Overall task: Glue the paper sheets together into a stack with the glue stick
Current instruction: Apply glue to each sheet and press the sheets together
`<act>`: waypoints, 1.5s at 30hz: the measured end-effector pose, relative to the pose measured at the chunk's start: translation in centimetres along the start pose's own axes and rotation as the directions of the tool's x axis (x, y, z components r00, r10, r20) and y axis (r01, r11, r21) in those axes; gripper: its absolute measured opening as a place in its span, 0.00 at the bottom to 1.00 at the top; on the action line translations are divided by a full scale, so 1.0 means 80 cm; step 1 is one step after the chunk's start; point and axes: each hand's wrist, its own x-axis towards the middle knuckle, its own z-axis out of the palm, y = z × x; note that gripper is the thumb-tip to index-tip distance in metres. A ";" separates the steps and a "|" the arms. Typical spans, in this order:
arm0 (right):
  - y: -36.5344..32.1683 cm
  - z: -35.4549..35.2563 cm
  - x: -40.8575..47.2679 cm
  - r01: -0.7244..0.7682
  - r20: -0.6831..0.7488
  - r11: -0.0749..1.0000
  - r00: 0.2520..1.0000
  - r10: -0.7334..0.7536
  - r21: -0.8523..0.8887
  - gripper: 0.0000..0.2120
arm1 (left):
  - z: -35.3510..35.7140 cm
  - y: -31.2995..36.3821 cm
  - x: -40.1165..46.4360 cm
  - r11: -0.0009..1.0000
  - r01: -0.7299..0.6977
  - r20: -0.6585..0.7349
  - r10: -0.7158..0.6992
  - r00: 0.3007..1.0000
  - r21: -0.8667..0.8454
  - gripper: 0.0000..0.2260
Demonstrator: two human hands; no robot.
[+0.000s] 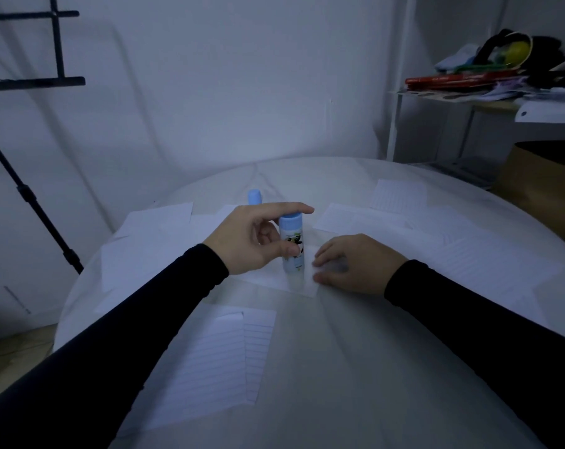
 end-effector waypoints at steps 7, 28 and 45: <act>-0.001 0.000 -0.002 0.014 -0.012 1.000 1.000 -0.014 0.001 0.14 | -0.017 -0.012 -0.007 1.000 0.026 -0.040 -0.026 0.999 0.017 0.22; -0.001 0.001 -0.004 0.028 -0.028 1.000 0.999 -0.028 0.006 0.14 | -0.063 -0.052 -0.030 0.992 0.085 -0.145 -0.070 0.987 0.097 0.22; -0.002 -0.002 -0.006 0.041 -0.021 0.999 0.999 -0.041 -0.004 0.13 | -0.081 -0.049 -0.026 0.999 -0.019 -0.369 0.030 0.929 0.033 0.22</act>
